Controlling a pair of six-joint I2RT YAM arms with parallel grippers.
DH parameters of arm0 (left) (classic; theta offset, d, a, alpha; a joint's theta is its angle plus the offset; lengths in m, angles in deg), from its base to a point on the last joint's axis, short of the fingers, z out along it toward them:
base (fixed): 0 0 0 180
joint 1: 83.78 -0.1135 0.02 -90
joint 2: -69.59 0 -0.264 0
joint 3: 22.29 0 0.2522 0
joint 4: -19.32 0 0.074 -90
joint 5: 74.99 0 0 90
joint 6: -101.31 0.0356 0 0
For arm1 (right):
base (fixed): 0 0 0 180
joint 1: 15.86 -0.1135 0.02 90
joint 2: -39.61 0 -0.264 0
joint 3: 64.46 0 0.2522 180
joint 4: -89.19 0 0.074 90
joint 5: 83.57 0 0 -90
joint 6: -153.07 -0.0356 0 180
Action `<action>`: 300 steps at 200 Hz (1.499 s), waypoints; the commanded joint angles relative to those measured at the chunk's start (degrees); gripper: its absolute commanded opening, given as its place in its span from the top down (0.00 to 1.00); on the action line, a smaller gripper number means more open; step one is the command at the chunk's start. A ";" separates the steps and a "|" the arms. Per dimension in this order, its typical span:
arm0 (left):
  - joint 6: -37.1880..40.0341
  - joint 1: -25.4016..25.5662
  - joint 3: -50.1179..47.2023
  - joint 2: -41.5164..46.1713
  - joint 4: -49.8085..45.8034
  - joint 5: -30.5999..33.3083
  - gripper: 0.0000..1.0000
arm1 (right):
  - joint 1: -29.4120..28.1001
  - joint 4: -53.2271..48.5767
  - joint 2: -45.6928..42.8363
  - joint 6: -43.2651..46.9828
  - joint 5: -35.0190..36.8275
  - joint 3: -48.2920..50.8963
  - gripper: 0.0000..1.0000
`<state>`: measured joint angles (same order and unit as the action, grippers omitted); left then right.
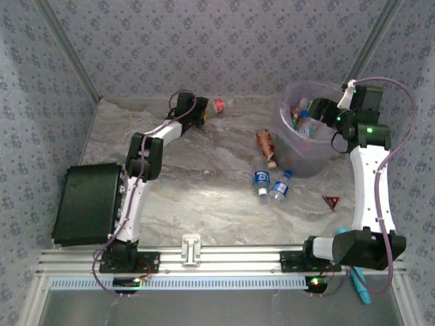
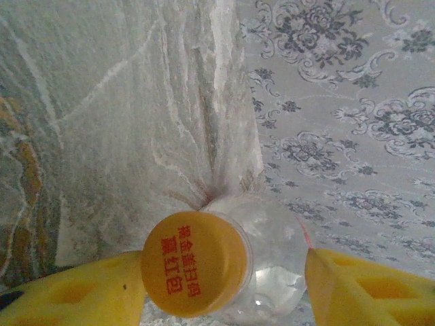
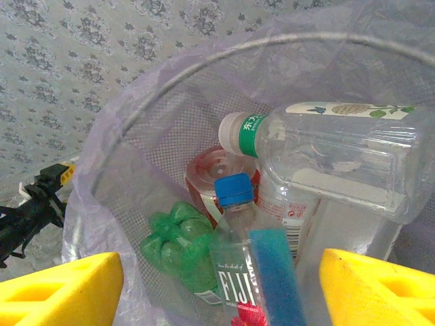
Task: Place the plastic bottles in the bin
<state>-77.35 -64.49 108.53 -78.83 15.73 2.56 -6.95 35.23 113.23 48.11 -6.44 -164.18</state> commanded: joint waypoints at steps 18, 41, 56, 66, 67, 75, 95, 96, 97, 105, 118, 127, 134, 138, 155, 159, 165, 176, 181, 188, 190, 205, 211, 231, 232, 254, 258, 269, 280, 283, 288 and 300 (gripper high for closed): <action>-1.55 0.58 1.70 -2.84 0.45 0.53 0.48 | 0.60 -0.12 -2.57 0.10 -0.10 0.85 0.22; -1.44 0.57 1.53 -2.84 1.44 0.65 0.56 | 0.76 -0.29 -3.26 0.11 -0.08 0.79 0.22; -1.46 0.57 1.33 -2.76 3.49 0.17 0.60 | 0.76 -0.48 -3.61 0.03 -0.23 0.79 0.22; -0.95 0.57 1.42 -2.54 3.55 -0.03 0.62 | 0.76 -0.48 -3.88 0.02 -0.40 0.87 0.22; -0.92 0.57 1.42 -2.51 3.54 -0.03 0.62 | 0.76 -0.53 -3.90 -0.02 -0.40 0.87 0.22; -0.58 0.57 1.36 -2.20 3.46 -0.11 0.63 | 0.78 -0.64 -4.08 -0.07 -0.56 0.87 0.22; 0.41 0.54 0.78 -1.00 3.52 -0.21 0.66 | 0.76 -0.88 -4.45 -0.24 -1.06 0.79 0.22; 0.46 0.56 0.70 -0.95 3.53 -0.25 0.66 | 0.76 -0.90 -4.46 -0.24 -1.13 0.79 0.22; 0.53 0.57 0.67 -0.84 3.53 -0.28 0.66 | 0.76 -0.92 -4.50 -0.24 -1.17 0.74 0.22; 0.94 0.57 0.10 -0.18 3.89 -0.53 0.67 | 0.81 -1.08 -4.80 -0.24 -1.68 0.61 0.23; 1.62 0.57 -1.56 1.39 5.15 -1.21 0.67 | 0.56 -1.11 -5.43 0.09 -3.14 0.44 0.23; 2.17 0.57 -3.24 3.03 6.25 -1.50 0.69 | 0.16 -1.16 -6.04 0.55 -3.86 0.27 0.23; 2.76 0.57 -4.62 4.44 7.12 -1.85 0.70 | -0.36 -1.16 -6.42 1.20 -4.70 0.02 0.23; 3.13 0.48 -4.97 5.26 7.49 -1.98 0.70 | -0.67 -1.11 -6.58 1.52 -5.20 -0.15 0.24; 5.52 0.57 -9.43 9.35 8.25 -3.33 0.70 | -2.30 -1.97 -6.57 3.48 -8.12 -1.56 0.24; 5.83 0.57 -10.48 10.48 8.59 -3.77 0.70 | -2.85 -2.32 -6.41 3.91 -8.76 -1.95 0.24; 6.02 0.65 -12.45 11.98 10.39 -4.41 0.71 | -3.67 -2.67 -6.18 4.78 -9.79 -2.55 0.24; 6.09 1.00 -16.80 15.30 14.83 -5.25 0.71 | -5.81 -3.47 -5.56 6.93 -11.37 -3.63 0.25; 6.43 1.22 -18.59 16.88 16.26 -5.57 0.71 | -7.06 -4.12 -5.21 8.19 -11.42 -4.26 0.26; 7.35 1.44 -21.09 19.16 17.35 -5.96 0.71 | -9.27 -5.23 -4.56 10.12 -10.97 -5.30 0.26; 7.76 1.52 -21.78 19.84 17.47 -6.17 0.71 | -9.88 -5.63 -4.39 10.96 -10.85 -5.59 0.26; 11.86 1.97 -26.34 25.38 15.81 -7.04 0.71 | -14.80 -8.70 -2.55 16.36 -9.92 -7.87 0.26; 13.90 2.04 -27.89 27.39 14.29 -7.42 0.71 | -16.39 -9.86 -1.70 18.49 -10.38 -8.69 0.26; 19.78 2.07 -32.56 34.17 9.65 -10.56 0.71 | -20.84 -13.17 0.85 24.28 -10.54 -10.74 0.25; 20.03 2.07 -32.80 34.52 9.36 -10.74 0.71 | -21.07 -13.33 0.92 24.50 -10.53 -10.82 0.25; 28.00 2.02 -37.32 41.51 0.97 -14.22 0.71 | -25.44 -14.42 3.14 29.61 -9.40 -11.60 0.23; 29.30 1.98 -38.27 42.72 -0.38 -14.82 0.72 | -26.23 -14.65 3.63 30.50 -9.17 -11.68 0.23; 31.83 1.81 -41.53 46.30 -2.57 -16.38 0.72 | -28.57 -15.25 5.07 33.01 -8.27 -12.11 0.22; 32.52 1.96 -46.21 49.94 -1.83 -17.74 0.72 | -30.73 -15.81 6.81 35.03 -7.42 -12.44 0.21; 32.70 2.02 -47.42 50.91 -1.75 -17.92 0.72 | -31.16 -15.87 7.37 35.44 -7.24 -12.51 0.21; 33.17 2.19 -49.28 52.47 -2.00 -18.25 0.72 | -32.09 -16.08 8.28 36.47 -7.02 -12.66 0.21; 34.79 2.41 -52.61 55.83 -3.67 -19.05 0.72 | -33.83 -16.70 11.10 38.52 -6.64 -13.36 0.20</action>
<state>-49.33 -62.39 62.15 -28.26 17.85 -12.08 -37.79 21.70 120.51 78.99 -14.81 -175.17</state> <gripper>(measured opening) 0.279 0.795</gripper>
